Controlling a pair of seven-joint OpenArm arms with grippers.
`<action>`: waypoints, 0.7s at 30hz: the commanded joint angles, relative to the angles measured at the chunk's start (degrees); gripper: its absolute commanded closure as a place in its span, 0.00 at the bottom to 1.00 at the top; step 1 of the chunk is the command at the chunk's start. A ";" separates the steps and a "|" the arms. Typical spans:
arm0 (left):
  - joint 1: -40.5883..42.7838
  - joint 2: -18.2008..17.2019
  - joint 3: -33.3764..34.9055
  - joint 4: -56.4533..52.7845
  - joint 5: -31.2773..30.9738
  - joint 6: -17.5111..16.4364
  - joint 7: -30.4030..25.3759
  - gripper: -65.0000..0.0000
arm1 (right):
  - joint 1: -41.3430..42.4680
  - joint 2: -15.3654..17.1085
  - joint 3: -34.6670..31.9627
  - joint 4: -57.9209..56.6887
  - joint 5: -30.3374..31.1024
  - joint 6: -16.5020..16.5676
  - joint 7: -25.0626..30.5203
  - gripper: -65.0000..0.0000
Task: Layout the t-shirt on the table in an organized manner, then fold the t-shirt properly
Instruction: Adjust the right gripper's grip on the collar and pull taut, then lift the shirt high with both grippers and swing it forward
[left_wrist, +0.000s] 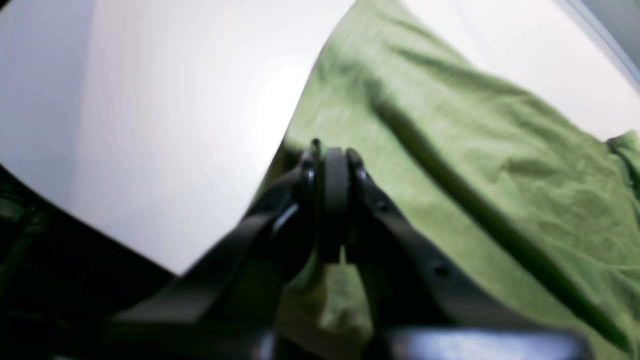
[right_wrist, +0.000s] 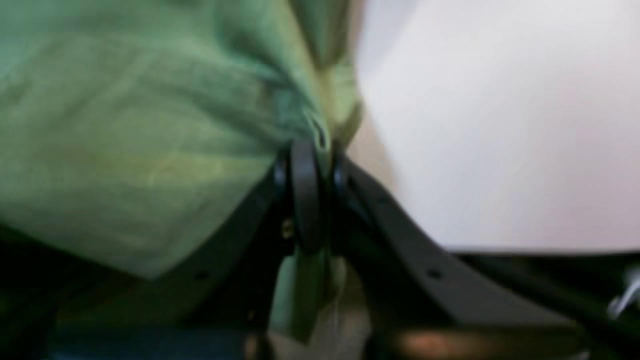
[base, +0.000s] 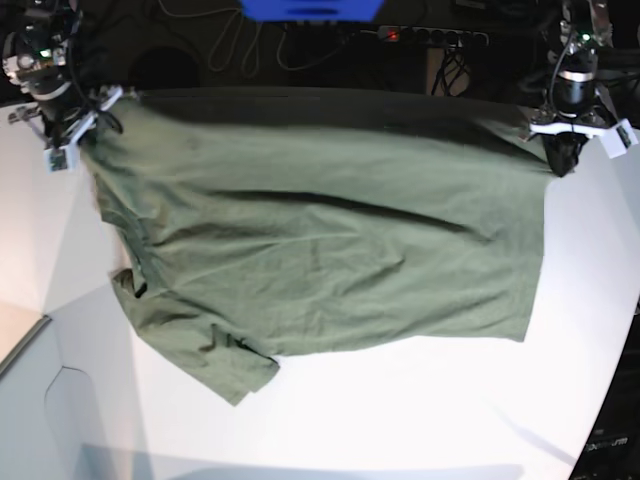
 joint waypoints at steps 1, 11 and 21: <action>0.64 -0.54 -0.49 2.13 0.00 -0.34 -1.94 1.00 | -0.69 -0.35 1.14 2.74 0.14 -0.15 0.92 1.00; 3.98 2.18 -9.72 6.17 -0.44 -0.34 -2.03 1.00 | -3.59 -5.80 4.49 6.44 0.06 13.30 0.84 1.00; 6.18 3.15 -11.75 8.02 -0.18 -0.43 -2.03 1.00 | -5.26 -8.00 4.31 6.44 -0.12 14.31 0.49 1.00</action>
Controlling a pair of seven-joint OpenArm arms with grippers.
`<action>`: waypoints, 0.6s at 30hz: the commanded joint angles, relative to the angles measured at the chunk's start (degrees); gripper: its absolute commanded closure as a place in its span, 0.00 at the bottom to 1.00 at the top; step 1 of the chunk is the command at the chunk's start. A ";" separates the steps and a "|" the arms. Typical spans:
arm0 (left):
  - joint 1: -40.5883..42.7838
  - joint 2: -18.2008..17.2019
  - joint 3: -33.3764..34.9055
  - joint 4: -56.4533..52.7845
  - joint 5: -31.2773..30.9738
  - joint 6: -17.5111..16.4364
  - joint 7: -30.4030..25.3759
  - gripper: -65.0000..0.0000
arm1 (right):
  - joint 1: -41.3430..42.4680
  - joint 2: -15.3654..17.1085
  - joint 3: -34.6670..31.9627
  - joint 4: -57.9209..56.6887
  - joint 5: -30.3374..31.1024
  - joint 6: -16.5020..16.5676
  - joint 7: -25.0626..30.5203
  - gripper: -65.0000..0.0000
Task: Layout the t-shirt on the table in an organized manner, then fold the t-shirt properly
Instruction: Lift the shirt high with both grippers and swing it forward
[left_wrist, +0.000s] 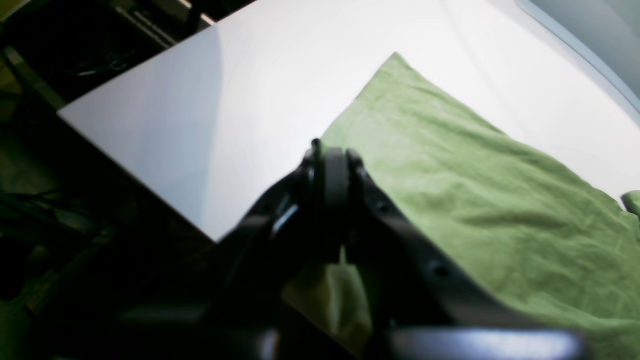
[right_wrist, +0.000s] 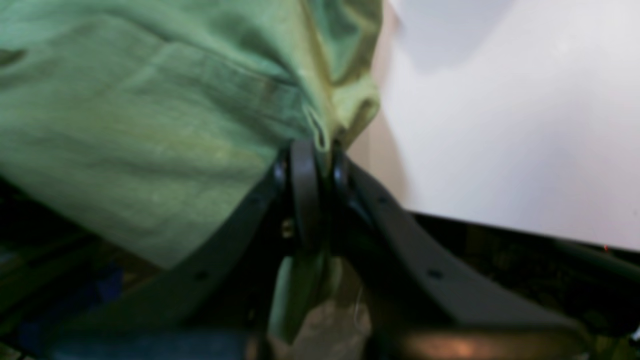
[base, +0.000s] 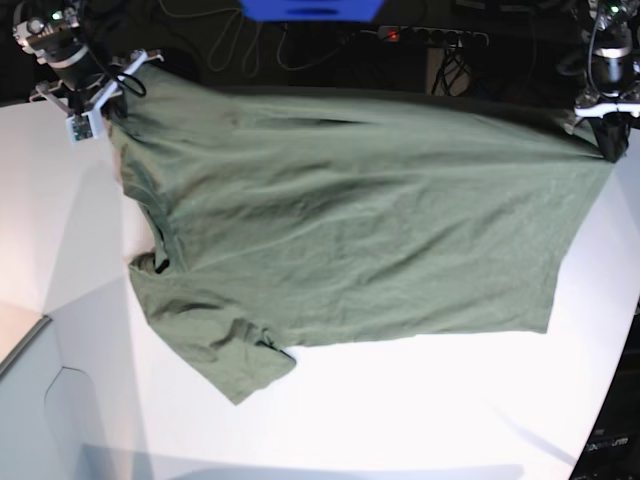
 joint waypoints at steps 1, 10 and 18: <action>1.11 -0.42 -0.51 1.18 0.00 0.05 -1.88 1.00 | -0.30 0.37 0.40 0.93 0.25 0.82 1.03 1.00; 0.67 -0.42 -0.42 1.27 0.26 0.05 -1.88 1.00 | 1.81 0.10 4.71 1.19 0.52 0.82 1.47 1.00; -13.48 -0.85 -0.25 1.09 0.35 0.05 -1.61 1.00 | 13.06 0.37 5.85 1.28 0.52 0.82 1.47 1.00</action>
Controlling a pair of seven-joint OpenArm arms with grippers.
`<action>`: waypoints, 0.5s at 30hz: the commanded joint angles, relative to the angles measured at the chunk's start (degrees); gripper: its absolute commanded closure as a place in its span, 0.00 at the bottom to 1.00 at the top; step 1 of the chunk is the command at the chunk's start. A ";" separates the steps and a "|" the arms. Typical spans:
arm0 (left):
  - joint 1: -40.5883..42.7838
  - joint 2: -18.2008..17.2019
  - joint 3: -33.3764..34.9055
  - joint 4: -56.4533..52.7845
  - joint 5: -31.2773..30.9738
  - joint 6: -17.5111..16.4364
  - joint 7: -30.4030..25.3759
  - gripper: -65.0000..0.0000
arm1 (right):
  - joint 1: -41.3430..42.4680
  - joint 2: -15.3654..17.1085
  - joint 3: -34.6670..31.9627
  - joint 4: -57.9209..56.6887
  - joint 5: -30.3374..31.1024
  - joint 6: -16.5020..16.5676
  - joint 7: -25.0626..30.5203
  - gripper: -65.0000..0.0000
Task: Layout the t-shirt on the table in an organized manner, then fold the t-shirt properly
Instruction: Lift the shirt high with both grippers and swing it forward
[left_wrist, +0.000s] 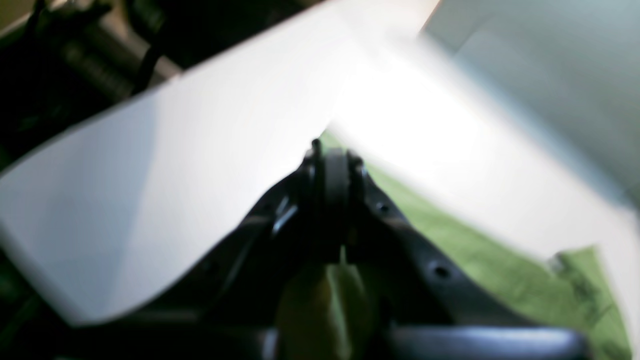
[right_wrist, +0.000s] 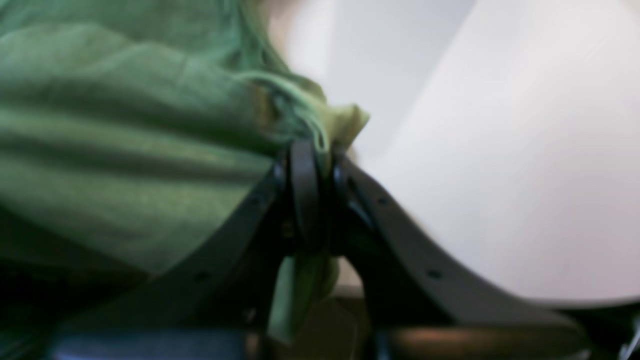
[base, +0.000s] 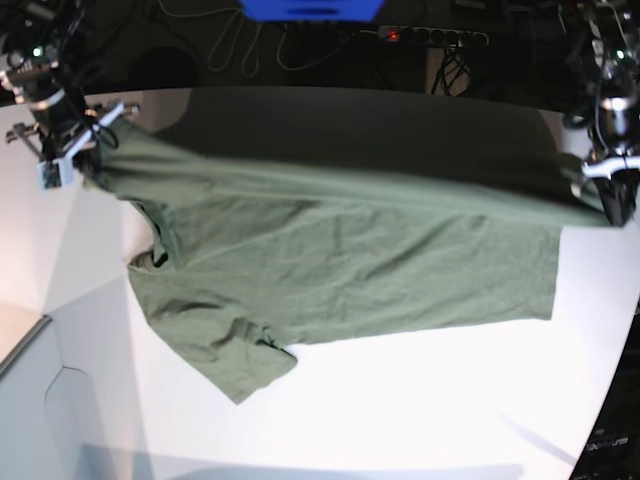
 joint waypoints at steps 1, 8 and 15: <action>-1.91 -0.72 -0.58 1.27 0.15 0.60 -2.47 1.00 | 1.81 0.65 0.43 1.30 0.10 0.17 1.32 1.00; -14.57 -5.30 2.59 1.62 0.24 0.60 -2.47 1.00 | 13.51 0.39 0.25 4.11 0.10 0.17 1.32 1.00; -28.54 -7.84 10.15 1.09 6.66 0.60 -2.47 1.00 | 26.43 0.39 -0.10 4.11 0.10 0.17 1.32 1.00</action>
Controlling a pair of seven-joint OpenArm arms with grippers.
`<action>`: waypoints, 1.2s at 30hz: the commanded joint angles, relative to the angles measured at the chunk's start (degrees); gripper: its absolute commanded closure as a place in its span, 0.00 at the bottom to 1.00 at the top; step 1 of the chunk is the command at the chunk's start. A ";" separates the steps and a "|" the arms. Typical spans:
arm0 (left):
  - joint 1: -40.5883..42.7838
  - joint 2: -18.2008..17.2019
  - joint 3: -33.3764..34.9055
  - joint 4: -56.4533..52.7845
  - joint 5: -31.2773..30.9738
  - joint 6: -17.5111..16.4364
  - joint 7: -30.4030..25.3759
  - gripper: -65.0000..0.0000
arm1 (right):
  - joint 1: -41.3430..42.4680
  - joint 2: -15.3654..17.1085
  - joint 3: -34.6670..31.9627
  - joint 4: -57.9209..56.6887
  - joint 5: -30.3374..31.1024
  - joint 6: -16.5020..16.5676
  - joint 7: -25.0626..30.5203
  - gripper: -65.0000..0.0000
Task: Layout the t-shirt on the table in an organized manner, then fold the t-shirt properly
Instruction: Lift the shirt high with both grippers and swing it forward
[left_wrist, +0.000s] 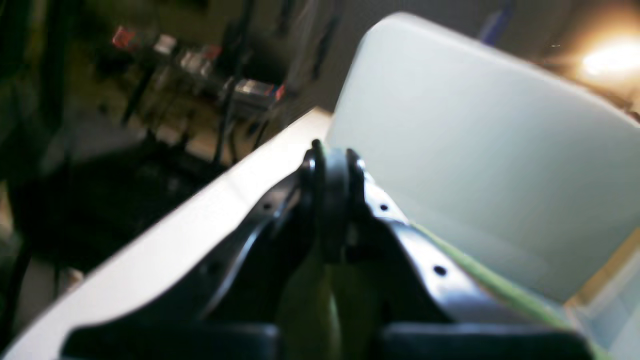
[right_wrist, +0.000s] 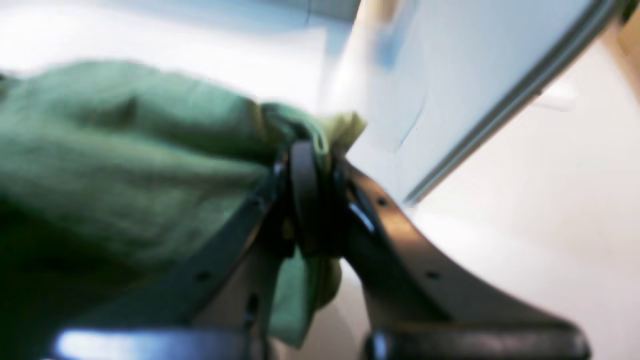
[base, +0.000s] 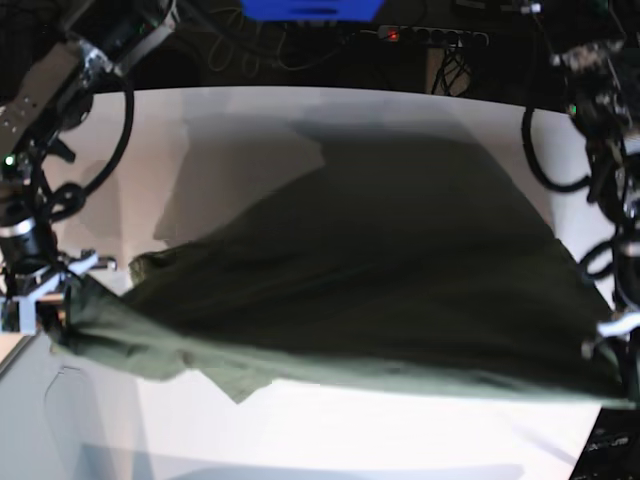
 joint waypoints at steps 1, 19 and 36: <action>-2.76 -0.87 0.67 1.33 0.74 -0.16 -2.09 1.00 | 2.44 0.56 -0.10 1.14 1.00 -0.18 1.89 1.00; -27.03 -0.70 5.77 2.39 8.04 -0.08 2.92 1.00 | 21.95 0.65 -0.19 3.16 1.00 -0.18 18.85 1.00; -26.85 1.24 5.24 2.39 8.56 0.01 2.83 1.00 | 26.88 1.97 -5.29 1.05 0.82 -0.18 29.58 1.00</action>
